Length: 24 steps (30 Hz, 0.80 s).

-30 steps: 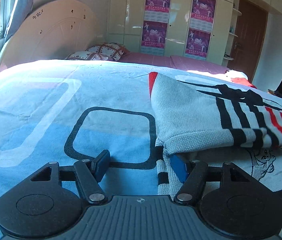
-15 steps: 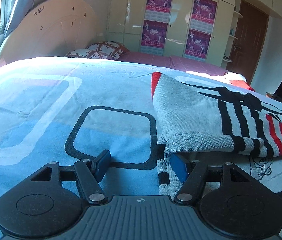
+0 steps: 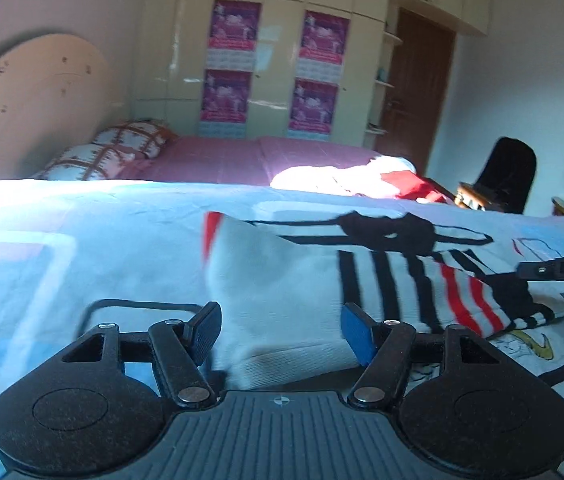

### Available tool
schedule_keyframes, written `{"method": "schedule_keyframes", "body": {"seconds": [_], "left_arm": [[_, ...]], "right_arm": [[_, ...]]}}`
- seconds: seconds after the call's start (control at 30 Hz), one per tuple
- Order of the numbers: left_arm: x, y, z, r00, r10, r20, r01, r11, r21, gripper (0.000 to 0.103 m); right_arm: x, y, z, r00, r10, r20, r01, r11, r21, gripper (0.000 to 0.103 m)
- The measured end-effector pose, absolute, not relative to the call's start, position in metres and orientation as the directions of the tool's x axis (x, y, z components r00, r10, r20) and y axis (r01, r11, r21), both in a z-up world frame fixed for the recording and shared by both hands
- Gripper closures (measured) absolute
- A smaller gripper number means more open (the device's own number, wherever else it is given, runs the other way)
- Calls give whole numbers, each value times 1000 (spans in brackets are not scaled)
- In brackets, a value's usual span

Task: Fold small clothes

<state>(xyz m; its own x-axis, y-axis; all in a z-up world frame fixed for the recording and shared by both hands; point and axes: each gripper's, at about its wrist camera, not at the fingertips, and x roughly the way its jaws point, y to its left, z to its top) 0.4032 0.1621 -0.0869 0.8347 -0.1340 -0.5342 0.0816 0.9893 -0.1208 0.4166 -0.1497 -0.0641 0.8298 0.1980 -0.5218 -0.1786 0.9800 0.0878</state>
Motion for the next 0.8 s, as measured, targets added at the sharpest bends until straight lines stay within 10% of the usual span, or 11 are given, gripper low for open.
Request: {"method": "schedule_keyframes", "body": {"seconds": [0.1, 0.8], "left_arm": [[433, 132, -118, 745, -128, -655, 112, 991, -66, 37], [550, 186, -121, 746, -150, -649, 124, 989, -85, 33]], "right_arm": [[430, -146, -85, 803, 111, -586, -128, 992, 12, 85], [472, -120, -77, 821, 240, -518, -225, 970, 91, 77]]}}
